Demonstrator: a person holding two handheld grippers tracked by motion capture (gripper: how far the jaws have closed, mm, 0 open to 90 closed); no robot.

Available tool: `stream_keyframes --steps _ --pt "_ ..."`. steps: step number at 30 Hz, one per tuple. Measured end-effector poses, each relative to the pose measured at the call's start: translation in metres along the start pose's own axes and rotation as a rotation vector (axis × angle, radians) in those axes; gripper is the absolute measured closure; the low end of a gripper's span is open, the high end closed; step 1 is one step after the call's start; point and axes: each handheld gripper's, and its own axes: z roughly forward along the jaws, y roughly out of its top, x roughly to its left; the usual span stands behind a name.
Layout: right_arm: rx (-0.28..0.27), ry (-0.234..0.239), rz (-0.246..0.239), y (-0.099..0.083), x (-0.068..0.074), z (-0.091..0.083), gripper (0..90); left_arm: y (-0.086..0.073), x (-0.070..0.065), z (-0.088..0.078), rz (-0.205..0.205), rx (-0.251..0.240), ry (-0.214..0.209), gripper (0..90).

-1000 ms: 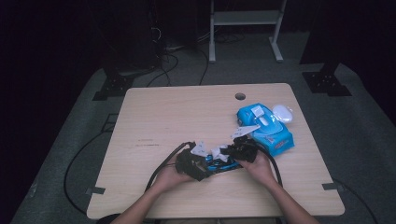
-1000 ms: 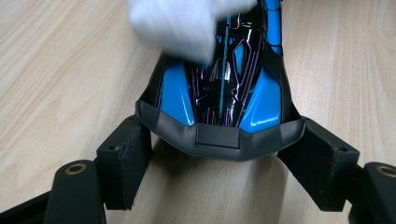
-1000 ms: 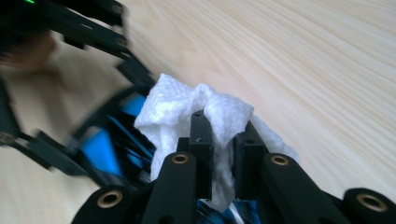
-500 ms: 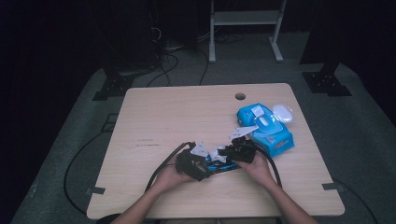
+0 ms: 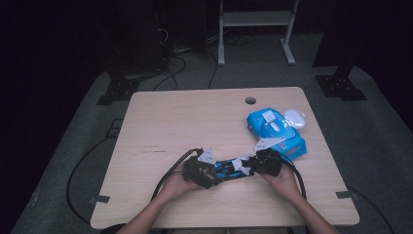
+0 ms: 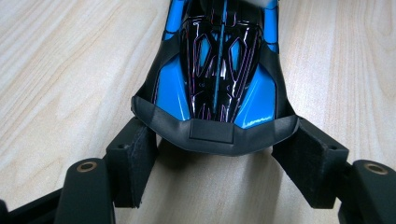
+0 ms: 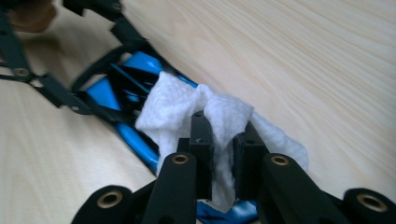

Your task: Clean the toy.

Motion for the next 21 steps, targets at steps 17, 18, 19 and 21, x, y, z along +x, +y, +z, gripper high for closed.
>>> stream_keyframes --steps 17,18,19,21 --pt "-0.008 0.118 -0.103 0.011 0.031 0.009 79.5 0.001 0.002 0.003 -0.012 0.005 0.013 23.1" --pt "-0.01 0.119 -0.103 0.011 0.031 0.009 79.5 0.002 0.003 0.003 -0.017 0.005 0.006 21.5" --pt "-0.014 0.123 -0.103 0.011 0.032 0.011 79.4 0.003 0.003 0.003 -0.02 0.006 -0.001 21.8" --pt "-0.016 0.144 -0.099 0.014 0.036 0.015 79.2 0.004 0.003 0.003 -0.017 -0.003 -0.004 22.1"
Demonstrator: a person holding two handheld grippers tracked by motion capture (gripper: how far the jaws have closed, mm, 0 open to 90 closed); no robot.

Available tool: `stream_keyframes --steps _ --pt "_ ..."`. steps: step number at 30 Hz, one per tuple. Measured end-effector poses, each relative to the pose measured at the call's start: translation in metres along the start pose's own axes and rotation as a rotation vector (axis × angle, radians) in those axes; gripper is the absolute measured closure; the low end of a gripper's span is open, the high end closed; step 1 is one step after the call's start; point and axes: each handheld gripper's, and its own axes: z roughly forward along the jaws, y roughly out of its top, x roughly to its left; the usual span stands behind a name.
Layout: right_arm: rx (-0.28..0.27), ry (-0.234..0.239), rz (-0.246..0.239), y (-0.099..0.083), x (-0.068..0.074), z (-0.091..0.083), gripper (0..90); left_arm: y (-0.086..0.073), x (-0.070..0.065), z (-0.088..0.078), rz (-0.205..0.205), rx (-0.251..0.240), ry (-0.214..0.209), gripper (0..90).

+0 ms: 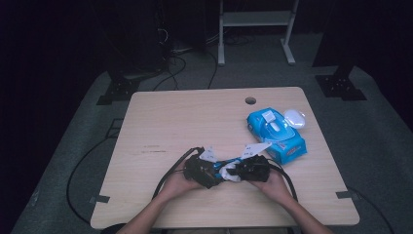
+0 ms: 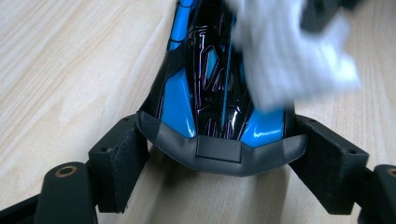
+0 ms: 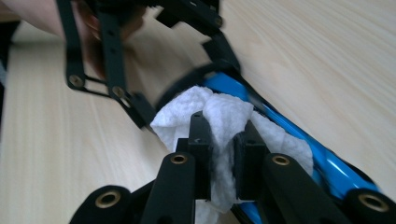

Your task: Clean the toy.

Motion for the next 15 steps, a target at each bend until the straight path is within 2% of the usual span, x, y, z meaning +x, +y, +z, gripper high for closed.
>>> stream_keyframes --steps 2,4,6,10,12,15 --pt "0.005 0.036 -0.008 0.005 0.005 0.01 78.9 0.0 0.0 0.0 0.013 0.01 -0.003 23.8" --pt "0.018 0.036 -0.04 0.009 0.013 0.019 78.9 -0.001 0.001 -0.001 0.017 0.017 -0.003 24.3" --pt "0.02 0.042 -0.036 0.011 0.011 0.019 78.9 -0.001 0.001 -0.001 0.008 0.01 -0.008 24.7" --pt "0.014 0.025 0.004 0.002 0.0 0.003 78.8 0.0 0.0 -0.001 0.007 0.013 -0.003 24.7" --pt "0.024 -0.006 0.015 -0.007 -0.006 -0.008 78.8 0.0 0.001 -0.001 0.008 0.017 -0.004 24.8" --pt "0.035 -0.049 0.061 -0.023 -0.019 -0.022 78.3 0.0 0.0 -0.001 0.009 0.011 -0.002 24.8"
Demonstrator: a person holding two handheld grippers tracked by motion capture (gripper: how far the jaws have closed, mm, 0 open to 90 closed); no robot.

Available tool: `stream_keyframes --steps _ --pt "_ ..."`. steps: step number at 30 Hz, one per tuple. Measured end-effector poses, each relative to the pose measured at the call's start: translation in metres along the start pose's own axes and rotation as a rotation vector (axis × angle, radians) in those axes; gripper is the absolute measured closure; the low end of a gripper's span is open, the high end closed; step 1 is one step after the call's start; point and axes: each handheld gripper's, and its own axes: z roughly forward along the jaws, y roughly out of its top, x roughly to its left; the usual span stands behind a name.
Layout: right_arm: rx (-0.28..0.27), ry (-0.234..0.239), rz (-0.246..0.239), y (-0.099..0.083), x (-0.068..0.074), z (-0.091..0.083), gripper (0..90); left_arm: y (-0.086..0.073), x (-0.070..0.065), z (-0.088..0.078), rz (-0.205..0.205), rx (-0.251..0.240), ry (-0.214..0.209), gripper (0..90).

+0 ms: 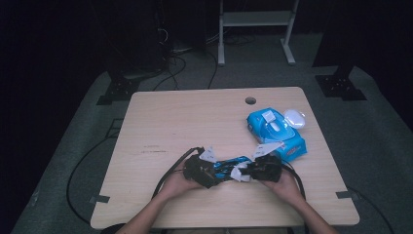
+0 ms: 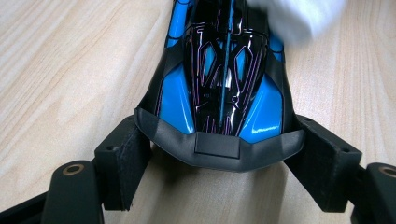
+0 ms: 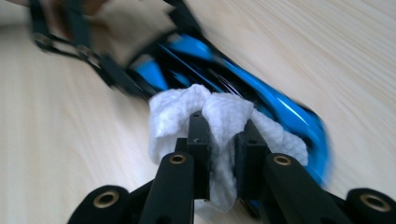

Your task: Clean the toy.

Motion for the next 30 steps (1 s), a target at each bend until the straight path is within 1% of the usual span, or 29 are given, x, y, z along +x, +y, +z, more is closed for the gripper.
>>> stream_keyframes --steps 2,3,4,5,6,7,9,10,11,14,16,17,18,19,20,21,23,24,25,26,27,29,30 --pt "-0.016 -0.003 0.057 -0.008 -0.011 -0.008 78.2 0.0 0.0 0.0 0.003 0.001 0.002 24.8" --pt "-0.017 -0.013 0.073 -0.01 -0.015 -0.011 78.4 0.0 0.0 0.0 0.003 0.001 0.002 24.9" --pt "-0.012 -0.038 0.075 -0.012 -0.019 -0.014 78.6 0.001 0.0 0.0 0.003 0.003 0.001 24.9" --pt "-0.012 -0.038 0.075 -0.012 -0.019 -0.014 78.6 0.0 0.0 0.0 0.002 0.003 0.001 24.9" --pt "0.011 -0.071 0.096 -0.018 -0.027 -0.016 78.6 0.0 0.0 0.0 0.003 0.003 0.0 24.8" --pt "0.013 -0.075 0.11 -0.02 -0.03 -0.017 78.6 0.0 0.0 0.0 0.003 0.003 -0.001 24.8" --pt "0.006 -0.072 0.161 -0.024 -0.036 -0.017 78.6 0.0 0.001 0.0 0.007 0.005 -0.003 24.9" --pt "0.01 -0.08 0.164 -0.024 -0.037 -0.017 78.6 0.0 0.001 0.0 0.007 0.007 -0.006 24.9" --pt "0.012 -0.096 0.158 -0.021 -0.037 -0.016 78.7 0.001 0.001 0.0 0.005 0.006 -0.008 24.9" --pt "-0.011 -0.122 0.155 -0.01 -0.037 -0.01 77.9 0.002 0.0 0.001 0.008 0.003 -0.002 24.9" --pt "-0.031 -0.108 0.168 0.0 -0.038 -0.002 78.0 0.002 0.0 0.002 0.009 0.001 0.001 24.8" --pt "-0.031 -0.108 0.168 0.0 -0.038 -0.002 78.0 0.002 0.0 0.002 0.009 0.001 0.001 24.8" --pt "-0.035 -0.118 0.155 0.008 -0.037 0.006 78.1 0.002 0.0 0.002 0.006 0.003 -0.003 24.8" --pt "-0.037 -0.122 0.15 0.011 -0.037 0.009 78.1 0.001 0.002 0.001 -0.003 -0.003 -0.014 24.8" --pt "-0.038 -0.126 0.148 0.013 -0.037 0.011 78.1 0.001 0.002 0.001 -0.006 -0.002 -0.016 24.9" --pt "-0.042 -0.13 0.153 0.013 -0.038 0.011 78.4 0.001 0.002 0.001 -0.002 -0.001 -0.015 24.9" --pt "-0.05 -0.122 0.174 0.01 -0.041 0.009 78.5 0.001 0.002 0.001 -0.004 -0.005 -0.012 25.0" --pt "-0.05 -0.122 0.174 0.01 -0.041 0.009 78.5 0.001 0.002 0.001 -0.004 -0.005 -0.012 25.0" --pt "-0.039 -0.14 0.178 0.005 -0.043 0.005 78.9 0.0 0.002 0.001 -0.004 -0.004 -0.009 25.0" --pt "-0.027 -0.147 0.176 0.001 -0.044 0.002 79.1 0.0 0.001 0.001 0.0 -0.003 -0.004 25.0" --pt "-0.015 -0.152 0.184 -0.003 -0.045 0.0 79.5 0.0 0.001 0.001 -0.002 -0.005 -0.001 25.0" --pt "-0.021 -0.151 0.201 -0.012 -0.043 -0.005 80.4 0.0 0.0 0.001 0.0 -0.004 0.003 25.0" --pt "-0.023 -0.163 0.184 -0.014 -0.04 -0.007 80.5 0.001 0.0 0.001 0.0 -0.002 0.005 25.0"
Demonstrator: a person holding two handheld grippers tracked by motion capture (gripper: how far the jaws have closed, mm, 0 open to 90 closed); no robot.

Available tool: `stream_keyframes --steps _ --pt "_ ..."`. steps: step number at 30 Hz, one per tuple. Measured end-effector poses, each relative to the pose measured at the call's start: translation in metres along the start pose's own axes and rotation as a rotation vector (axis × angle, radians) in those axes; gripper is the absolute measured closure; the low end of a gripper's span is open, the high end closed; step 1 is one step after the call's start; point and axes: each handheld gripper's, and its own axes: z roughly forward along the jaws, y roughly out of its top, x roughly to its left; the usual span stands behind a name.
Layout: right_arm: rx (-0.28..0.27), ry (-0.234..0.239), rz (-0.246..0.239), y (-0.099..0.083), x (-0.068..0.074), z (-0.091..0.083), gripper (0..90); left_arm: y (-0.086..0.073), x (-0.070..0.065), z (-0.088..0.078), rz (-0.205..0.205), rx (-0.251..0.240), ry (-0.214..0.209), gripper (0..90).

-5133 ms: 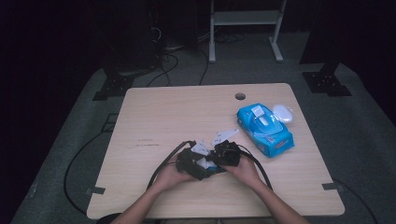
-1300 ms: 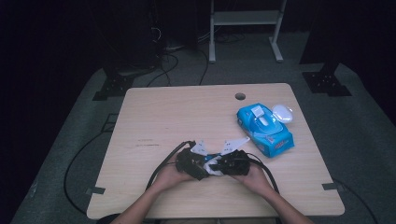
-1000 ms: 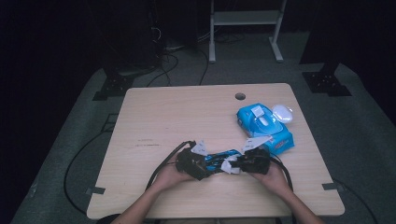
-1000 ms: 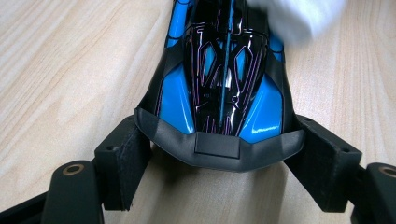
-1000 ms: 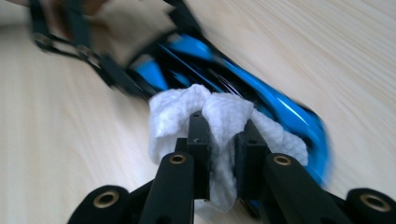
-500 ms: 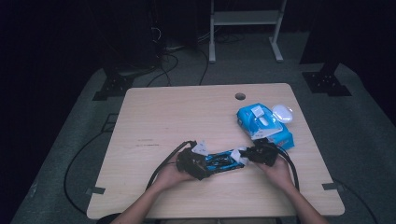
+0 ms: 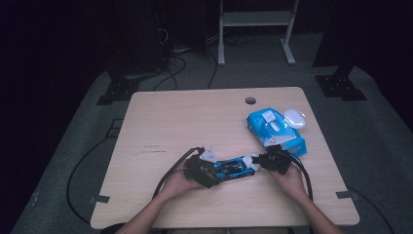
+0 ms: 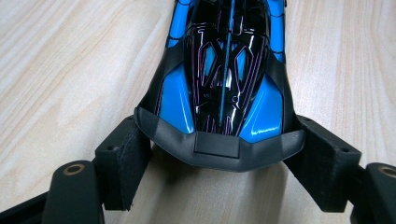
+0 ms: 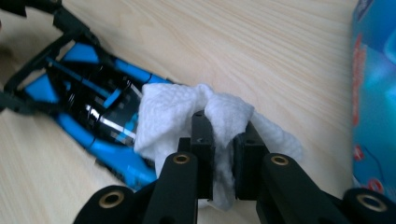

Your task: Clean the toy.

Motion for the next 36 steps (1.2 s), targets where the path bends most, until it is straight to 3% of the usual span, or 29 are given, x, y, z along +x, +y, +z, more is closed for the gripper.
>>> stream_keyframes --steps 6,7,11,16,17,19,25,30,34,36 --pt "0.038 0.027 -0.025 -0.007 0.01 -0.009 80.5 0.0 0.0 0.0 -0.002 -0.002 0.0 25.0" --pt "0.058 0.06 -0.01 -0.008 0.01 -0.012 80.5 0.0 0.0 0.0 -0.002 -0.002 0.0 25.0" --pt "0.058 0.097 -0.016 -0.008 0.017 -0.014 80.3 -0.001 0.0 0.0 -0.002 -0.003 -0.001 25.0" --pt "0.055 0.111 -0.086 0.006 0.029 -0.012 80.2 0.001 0.0 0.0 -0.002 0.008 -0.001 25.0" --pt "0.077 0.126 -0.121 0.01 0.035 -0.008 80.2 0.001 0.0 0.0 -0.001 0.01 -0.003 24.8" --pt "0.088 0.132 -0.137 0.009 0.038 -0.006 80.1 0.0 0.001 -0.001 0.003 0.01 -0.006 24.4" --pt "0.071 0.153 -0.119 0.006 0.035 -0.006 80.3 0.001 0.006 -0.01 -0.044 -0.025 -0.031 15.2" --pt "0.052 0.164 -0.132 0.003 0.033 -0.006 80.5 0.002 0.01 -0.015 -0.087 -0.055 -0.065 15.1" --pt "0.036 0.168 -0.133 0.001 0.032 -0.006 80.9 0.001 0.019 -0.019 -0.177 -0.06 -0.12 17.8" --pt "0.035 0.167 -0.137 0.001 0.032 -0.006 81.0 -0.001 0.021 -0.02 -0.191 -0.067 -0.129 21.6"
